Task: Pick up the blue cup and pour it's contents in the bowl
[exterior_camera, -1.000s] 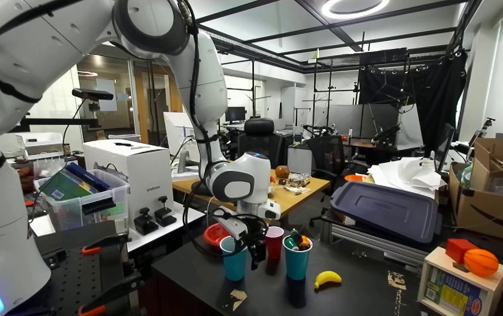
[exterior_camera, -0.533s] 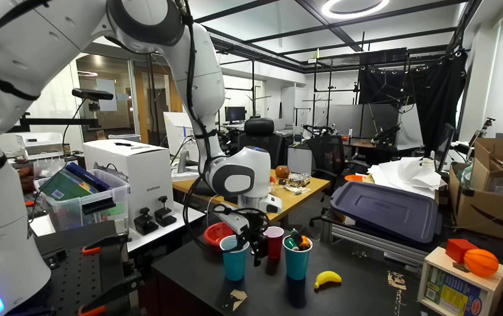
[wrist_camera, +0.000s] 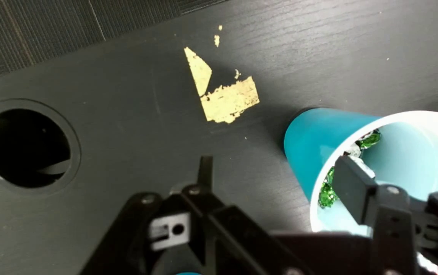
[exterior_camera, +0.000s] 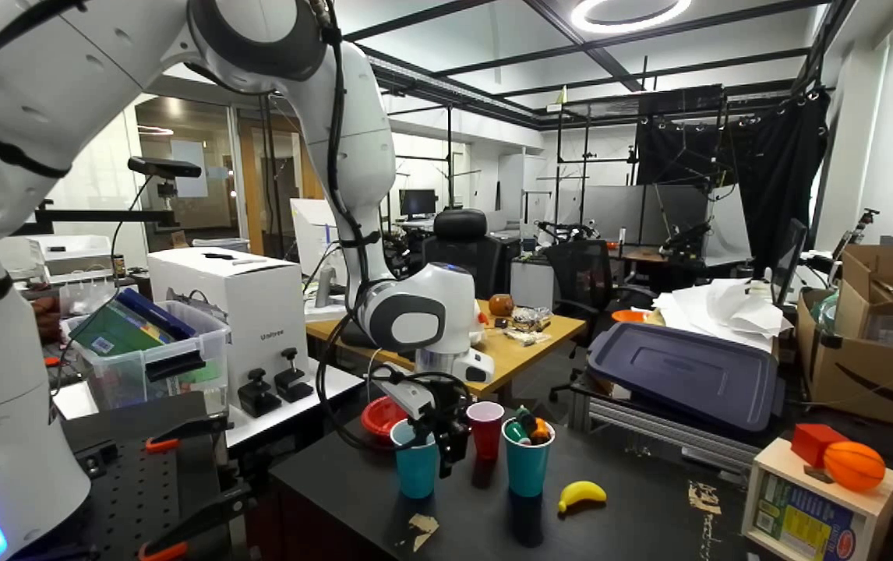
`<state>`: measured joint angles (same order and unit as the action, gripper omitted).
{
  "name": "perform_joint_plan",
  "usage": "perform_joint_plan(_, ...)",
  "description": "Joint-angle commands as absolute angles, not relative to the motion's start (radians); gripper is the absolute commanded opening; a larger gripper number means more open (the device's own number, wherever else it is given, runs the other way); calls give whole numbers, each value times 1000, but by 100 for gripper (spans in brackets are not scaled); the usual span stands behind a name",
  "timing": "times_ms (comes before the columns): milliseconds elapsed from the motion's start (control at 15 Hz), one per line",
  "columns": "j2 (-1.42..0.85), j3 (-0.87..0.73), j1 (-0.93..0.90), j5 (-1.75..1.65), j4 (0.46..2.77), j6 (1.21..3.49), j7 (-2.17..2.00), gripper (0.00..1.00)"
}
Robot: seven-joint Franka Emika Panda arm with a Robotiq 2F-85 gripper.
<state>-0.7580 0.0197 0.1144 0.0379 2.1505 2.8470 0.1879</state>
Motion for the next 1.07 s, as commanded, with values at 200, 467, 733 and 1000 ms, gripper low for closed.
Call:
perform_joint_plan(200,-739,-23,66,20,2192,2973,104,27)
perform_joint_plan(467,-747,1,75,32,2188,2999,81,0)
perform_joint_plan(733,-743,4,68,27,2185,2974,79,1)
perform_joint_plan(1000,-736,-16,20,15,2182,2953,66,1)
